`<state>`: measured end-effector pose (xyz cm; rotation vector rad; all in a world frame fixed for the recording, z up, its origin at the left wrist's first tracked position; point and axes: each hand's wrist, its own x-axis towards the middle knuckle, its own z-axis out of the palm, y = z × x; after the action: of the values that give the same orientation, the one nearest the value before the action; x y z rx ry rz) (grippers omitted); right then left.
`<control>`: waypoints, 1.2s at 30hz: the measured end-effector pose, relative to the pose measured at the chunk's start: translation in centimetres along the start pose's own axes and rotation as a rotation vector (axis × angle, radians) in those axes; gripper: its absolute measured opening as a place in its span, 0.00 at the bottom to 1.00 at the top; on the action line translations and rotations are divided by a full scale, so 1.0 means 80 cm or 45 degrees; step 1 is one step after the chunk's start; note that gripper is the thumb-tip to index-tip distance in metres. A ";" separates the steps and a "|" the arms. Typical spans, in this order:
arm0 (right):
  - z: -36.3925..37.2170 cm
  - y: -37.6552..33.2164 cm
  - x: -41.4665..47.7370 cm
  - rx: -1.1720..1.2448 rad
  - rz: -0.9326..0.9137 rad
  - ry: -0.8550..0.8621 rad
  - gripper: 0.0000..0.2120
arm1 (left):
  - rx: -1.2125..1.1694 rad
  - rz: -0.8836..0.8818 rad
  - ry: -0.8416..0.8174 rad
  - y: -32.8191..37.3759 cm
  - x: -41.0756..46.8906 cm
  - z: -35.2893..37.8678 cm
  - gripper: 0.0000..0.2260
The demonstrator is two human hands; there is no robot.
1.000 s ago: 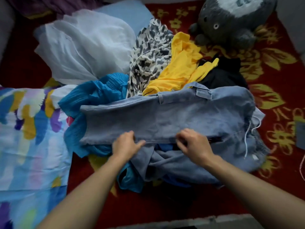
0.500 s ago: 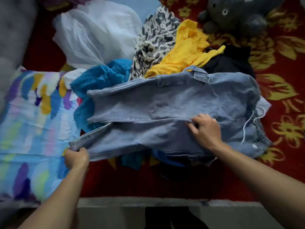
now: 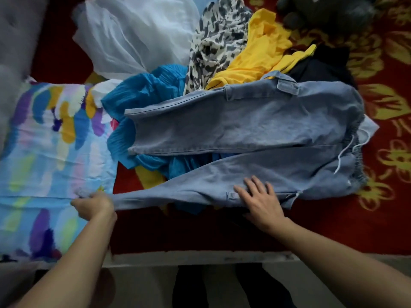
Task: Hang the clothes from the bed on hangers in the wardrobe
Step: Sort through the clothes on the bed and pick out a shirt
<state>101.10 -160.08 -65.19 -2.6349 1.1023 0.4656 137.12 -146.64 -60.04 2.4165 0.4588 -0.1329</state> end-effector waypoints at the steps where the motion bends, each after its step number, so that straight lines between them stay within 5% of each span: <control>1: -0.003 0.006 0.009 0.053 0.156 0.005 0.32 | 0.011 0.056 -0.019 0.010 0.007 0.002 0.15; 5: -0.045 -0.015 0.058 0.482 0.545 0.368 0.25 | 0.195 0.215 -0.131 0.021 0.058 -0.002 0.11; 10: -0.052 -0.069 0.054 0.582 0.788 0.725 0.24 | 0.598 0.371 -0.397 0.008 0.076 0.014 0.25; 15: 0.007 -0.037 -0.021 1.109 1.344 0.518 0.05 | 0.571 1.138 -0.839 0.013 -0.040 0.057 0.12; 20: 0.043 0.090 -0.079 1.993 1.928 0.492 0.11 | 0.447 1.936 -1.174 0.002 -0.211 0.089 0.05; 24: 0.065 0.193 -0.071 2.485 1.937 0.621 0.23 | 0.577 2.393 -1.069 -0.033 -0.298 0.123 0.20; 27: 0.085 0.251 -0.036 2.801 1.819 0.585 0.25 | 0.733 2.428 -0.924 -0.054 -0.325 0.152 0.31; 30: 0.098 0.288 -0.023 2.878 1.785 0.711 0.17 | 0.860 2.380 -0.818 -0.066 -0.348 0.163 0.38; 36: 0.070 0.346 -0.138 2.885 1.815 0.993 0.24 | 1.134 2.320 -0.827 -0.092 -0.429 0.143 0.31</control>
<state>72.69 -169.97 -68.94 0.2033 1.6096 -1.0867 102.70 -158.60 -66.04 2.2986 -2.3871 -0.2899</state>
